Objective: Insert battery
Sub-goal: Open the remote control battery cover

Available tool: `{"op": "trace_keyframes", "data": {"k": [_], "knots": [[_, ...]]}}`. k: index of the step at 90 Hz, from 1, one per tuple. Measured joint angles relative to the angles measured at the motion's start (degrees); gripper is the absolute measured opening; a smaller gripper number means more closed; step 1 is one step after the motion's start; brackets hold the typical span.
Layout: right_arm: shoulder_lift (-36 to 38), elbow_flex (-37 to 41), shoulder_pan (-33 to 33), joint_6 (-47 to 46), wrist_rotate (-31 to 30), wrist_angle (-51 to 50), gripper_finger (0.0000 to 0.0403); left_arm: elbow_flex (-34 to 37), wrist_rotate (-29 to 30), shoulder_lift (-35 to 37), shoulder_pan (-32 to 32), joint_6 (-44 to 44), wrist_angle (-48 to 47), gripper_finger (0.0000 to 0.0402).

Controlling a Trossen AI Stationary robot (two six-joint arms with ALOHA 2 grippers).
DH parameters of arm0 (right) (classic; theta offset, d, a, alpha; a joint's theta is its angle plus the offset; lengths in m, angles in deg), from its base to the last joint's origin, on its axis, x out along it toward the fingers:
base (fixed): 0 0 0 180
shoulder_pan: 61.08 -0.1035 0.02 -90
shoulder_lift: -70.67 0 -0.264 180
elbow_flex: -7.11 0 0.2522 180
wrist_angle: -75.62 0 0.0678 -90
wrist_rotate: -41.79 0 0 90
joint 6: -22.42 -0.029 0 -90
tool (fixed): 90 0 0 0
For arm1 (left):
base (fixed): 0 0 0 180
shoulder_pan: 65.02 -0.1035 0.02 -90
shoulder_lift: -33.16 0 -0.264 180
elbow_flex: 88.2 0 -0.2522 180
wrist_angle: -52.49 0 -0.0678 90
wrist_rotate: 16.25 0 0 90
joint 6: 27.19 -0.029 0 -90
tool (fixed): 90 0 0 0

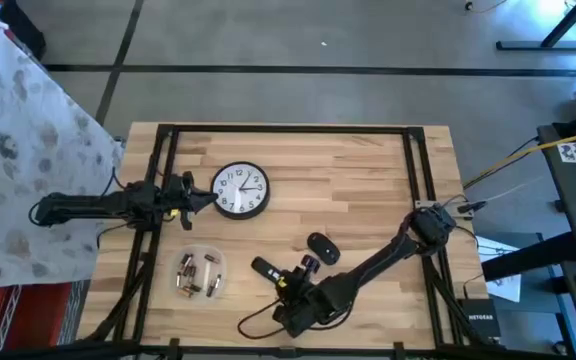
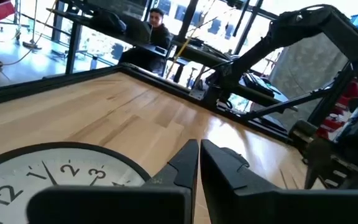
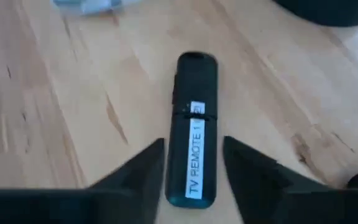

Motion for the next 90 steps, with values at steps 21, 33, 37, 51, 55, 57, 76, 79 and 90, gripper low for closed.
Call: {"op": "trace_keyframes", "data": {"k": [21,33,37,51,55,57,76,79,90], "knots": [[-1.29,6.28,0.04,-4.67,1.28,6.09,0.0309,0.0,0.0,0.02,0.0,0.01,0.0,0.0],[-1.35,8.98,0.04,-5.94,1.31,7.47,0.0317,0.0,0.0,0.02,-0.02,0.0,0.0,0.0],[-1.23,9.92,0.04,-6.24,1.38,8.47,0.0313,-0.01,-0.01,0.0,-0.01,0.0,-0.02,0.0],[-1.2,11.11,0.0,-7.51,0.61,9.86,0.0273,0.0,-0.01,0.0,0.0,0.0,-0.01,0.0],[-1.2,11.11,0.0,-7.51,0.8,9.9,0.0258,0.0,0.0,0.02,-0.01,0.0,-0.01,0.0],[-1.2,11.11,0.01,-7.51,0.84,9.97,0.025,0.0,0.0,0.0,-0.02,0.0,-0.01,0.0],[-1.2,11.11,0.0,-7.29,0.04,9.71,0.0164,0.0,0.0,0.0,0.0,0.0,-0.01,0.0],[-1.18,11.11,-0.04,-7.25,-0.19,9.6,0.0152,0.0,0.0,0.0,-0.01,0.0,0.0,0.0],[-1.18,10.37,-0.05,-7.16,-0.16,8.56,0.0141,0.0,0.0,0.0,0.0,0.0,0.0,0.0]]}}
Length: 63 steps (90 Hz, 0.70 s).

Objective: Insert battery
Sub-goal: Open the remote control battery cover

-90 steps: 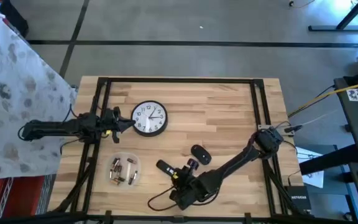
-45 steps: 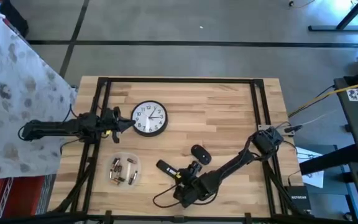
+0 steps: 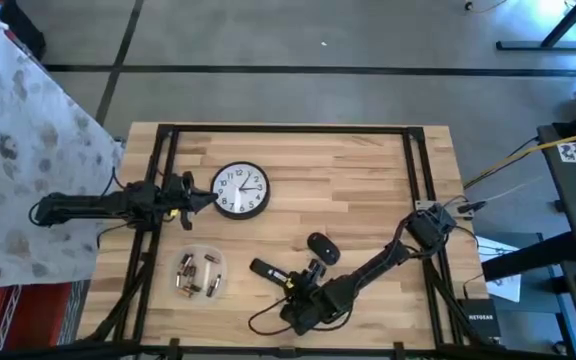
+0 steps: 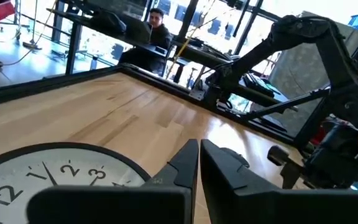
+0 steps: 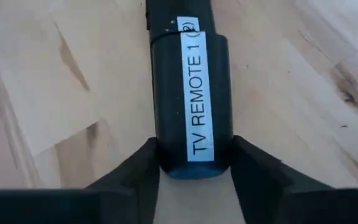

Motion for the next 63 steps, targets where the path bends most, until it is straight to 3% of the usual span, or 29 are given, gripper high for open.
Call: {"op": "trace_keyframes", "data": {"k": [33,63], "knots": [[-0.04,-9.71,0.27,0.03,-0.05,-17.99,0.0148,0.0,0.0,0.02,0.0,0.02,0.0,0.0],[-0.13,-6.65,9.53,4.04,0.83,-19.48,0.0158,0.0,0.0,0.0,0.0,0.0,-0.02,0.0]]}}
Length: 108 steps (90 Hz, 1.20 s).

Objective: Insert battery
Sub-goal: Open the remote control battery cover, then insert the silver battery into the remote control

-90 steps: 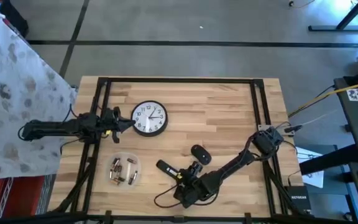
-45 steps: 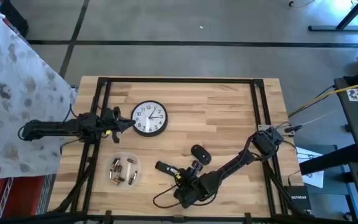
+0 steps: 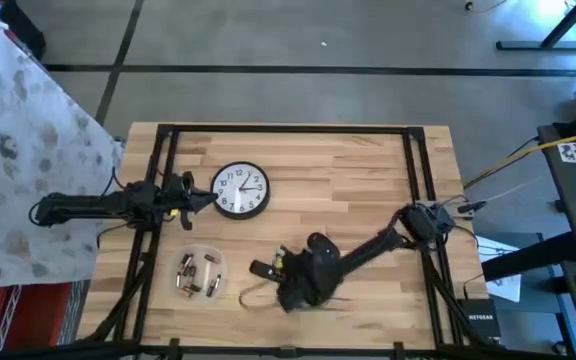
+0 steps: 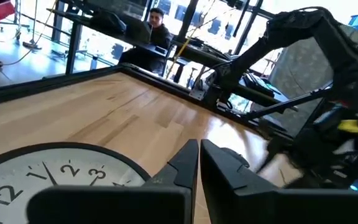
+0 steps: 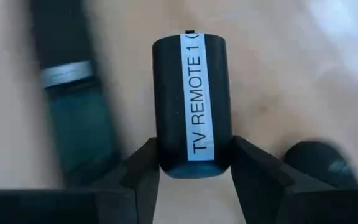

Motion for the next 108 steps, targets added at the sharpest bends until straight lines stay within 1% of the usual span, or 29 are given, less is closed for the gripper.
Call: {"op": "trace_keyframes", "data": {"k": [18,28,35,43,49,55,59,63,70,75,83,88,100,108], "knots": [[0.0,0.02,6.77,5.87,1.26,1.71,0.0207,-0.01,0.0,0.01,-0.01,0.0,0.02,0.0],[0.0,0.02,9.04,8.62,2.0,1.79,0.0236,-0.01,0.0,0.01,-0.02,0.0,0.01,0.0],[0.0,0.02,9.88,10.61,1.29,2.47,0.0254,0.0,0.0,0.01,-0.01,0.0,0.02,0.0],[0.0,0.02,9.77,15.03,-2.29,7.16,0.0271,0.0,0.0,0.02,-0.01,0.0,0.02,0.0],[0.0,0.02,9.25,22.19,-2.03,13.45,0.0279,0.0,0.0,0.02,-0.01,0.0,0.01,0.0],[0.0,-0.07,8.63,31.49,2.15,21.48,0.0281,0.0,0.0,0.02,0.0,0.02,0.02,0.0],[0.0,-0.64,8.44,38.01,6.88,25.98,0.028,0.0,0.0,0.02,-0.02,0.0,0.02,0.0],[0.0,-1.31,8.54,43.25,13.28,31.08,0.0278,0.0,0.0,0.0,0.0,0.0,0.02,0.0],[0.11,-1.66,9.13,48.01,24.79,40.54,0.0272,0.0,0.0,0.01,-0.01,0.0,0.02,0.0],[0.11,-1.66,9.89,48.51,29.87,46.17,0.0267,0.0,0.0,0.0,-0.01,0.0,0.02,0.0],[0.11,-1.69,11.12,48.58,31.97,52.01,0.0258,0.0,0.0,0.02,-0.01,0.0,0.02,0.0],[0.11,-2.62,11.81,48.39,32.5,52.8,0.0251,0.0,0.0,0.0,0.0,0.0,0.01,0.0],[0.11,-6.47,12.61,46.84,35.49,51.12,0.0236,0.0,0.0,0.0,0.0,0.0,0.02,0.0],[0.11,-9.27,12.79,46.8,36.69,47.76,0.0229,0.0,0.0,0.02,-0.02,0.0,0.02,0.0]]}}
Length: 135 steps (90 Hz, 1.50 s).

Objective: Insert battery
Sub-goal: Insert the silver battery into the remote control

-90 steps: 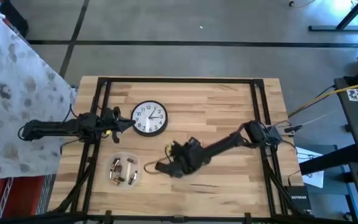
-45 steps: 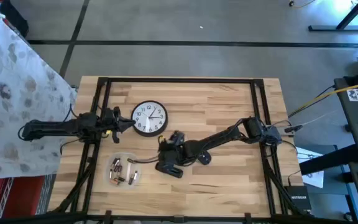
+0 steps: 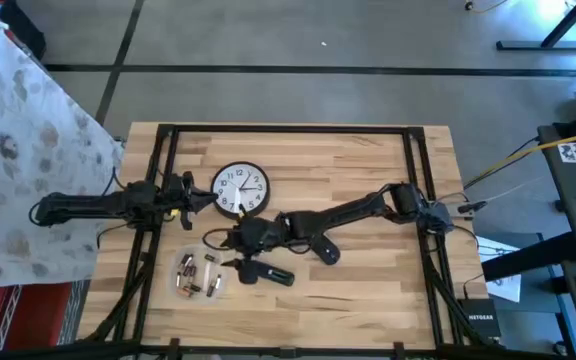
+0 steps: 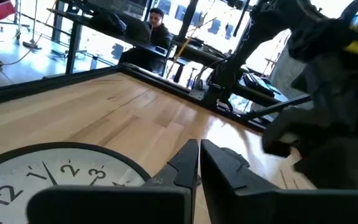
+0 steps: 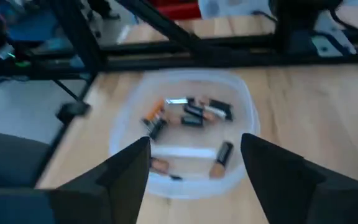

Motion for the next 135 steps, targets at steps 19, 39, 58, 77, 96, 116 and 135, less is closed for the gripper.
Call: {"op": "trace_keyframes", "data": {"k": [19,39,58,77,96,116,135], "knots": [[0.0,-3.92,-0.1,-1.51,0.74,-3.59,0.0227,0.0,0.0,-0.02,0.02,0.0,0.0,0.0],[0.0,-4.09,-1.48,-2.09,0.53,-5.94,0.0227,0.0,0.0,-0.02,0.01,0.01,0.0,0.0],[0.0,-4.09,-3.13,0.47,-7.16,-10.22,0.0227,-0.01,0.0,-0.01,0.01,0.0,-0.01,0.0],[0.0,-4.09,-2.84,5.99,-2.46,-11.2,0.0227,0.0,0.0,-0.02,0.0,0.0,0.0,0.0],[-0.06,-1.48,-2.62,7.25,-6.75,-14.26,0.0227,0.0,0.0,-0.01,0.02,5.97,0.06,0.0],[-0.12,0.65,-3.1,7.8,-17.27,-18.76,0.0227,-0.09,-4.37,-0.02,0.01,17.62,0.42,0.0],[-0.08,0.55,-3.08,10.39,-21.9,-18.39,0.0227,-1.38,-16.35,0.05,1.68,15.95,18.0,0.0]]}}
